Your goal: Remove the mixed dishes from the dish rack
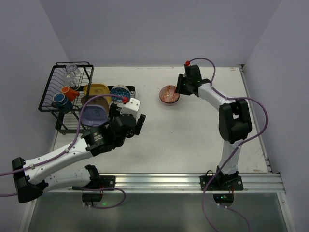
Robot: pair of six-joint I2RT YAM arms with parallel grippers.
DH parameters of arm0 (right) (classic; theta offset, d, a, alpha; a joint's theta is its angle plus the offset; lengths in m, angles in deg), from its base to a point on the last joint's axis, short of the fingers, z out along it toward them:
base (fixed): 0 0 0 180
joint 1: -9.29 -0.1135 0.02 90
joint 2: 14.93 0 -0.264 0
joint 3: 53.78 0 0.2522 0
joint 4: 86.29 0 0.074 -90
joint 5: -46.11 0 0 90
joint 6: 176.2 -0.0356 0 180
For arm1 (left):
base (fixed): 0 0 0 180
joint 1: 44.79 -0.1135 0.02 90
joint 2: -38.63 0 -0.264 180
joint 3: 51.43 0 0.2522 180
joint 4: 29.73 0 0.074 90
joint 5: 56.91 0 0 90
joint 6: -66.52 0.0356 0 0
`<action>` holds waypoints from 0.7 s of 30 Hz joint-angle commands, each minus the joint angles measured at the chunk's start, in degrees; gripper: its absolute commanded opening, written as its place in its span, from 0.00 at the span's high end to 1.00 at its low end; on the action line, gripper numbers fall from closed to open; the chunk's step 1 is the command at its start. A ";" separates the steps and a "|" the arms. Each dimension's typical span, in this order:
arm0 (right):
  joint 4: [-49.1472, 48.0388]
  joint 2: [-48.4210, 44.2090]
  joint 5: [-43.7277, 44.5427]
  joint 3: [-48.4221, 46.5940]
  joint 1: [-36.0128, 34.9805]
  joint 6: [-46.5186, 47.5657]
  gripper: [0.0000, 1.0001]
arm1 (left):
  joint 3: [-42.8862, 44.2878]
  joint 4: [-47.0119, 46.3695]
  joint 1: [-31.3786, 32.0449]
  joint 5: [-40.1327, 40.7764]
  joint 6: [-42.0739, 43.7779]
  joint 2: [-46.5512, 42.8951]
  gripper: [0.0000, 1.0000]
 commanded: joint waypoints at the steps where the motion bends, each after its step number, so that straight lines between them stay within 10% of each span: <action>1: -0.94 -3.17 2.09 -1.06 -0.09 2.18 0.61 | 0.03 -2.59 -0.47 -0.09 -0.09 0.07 0.00; 21: -1.28 -2.73 7.63 3.07 -2.02 1.13 0.97 | 1.43 -2.33 -0.47 -0.79 -2.98 1.13 0.00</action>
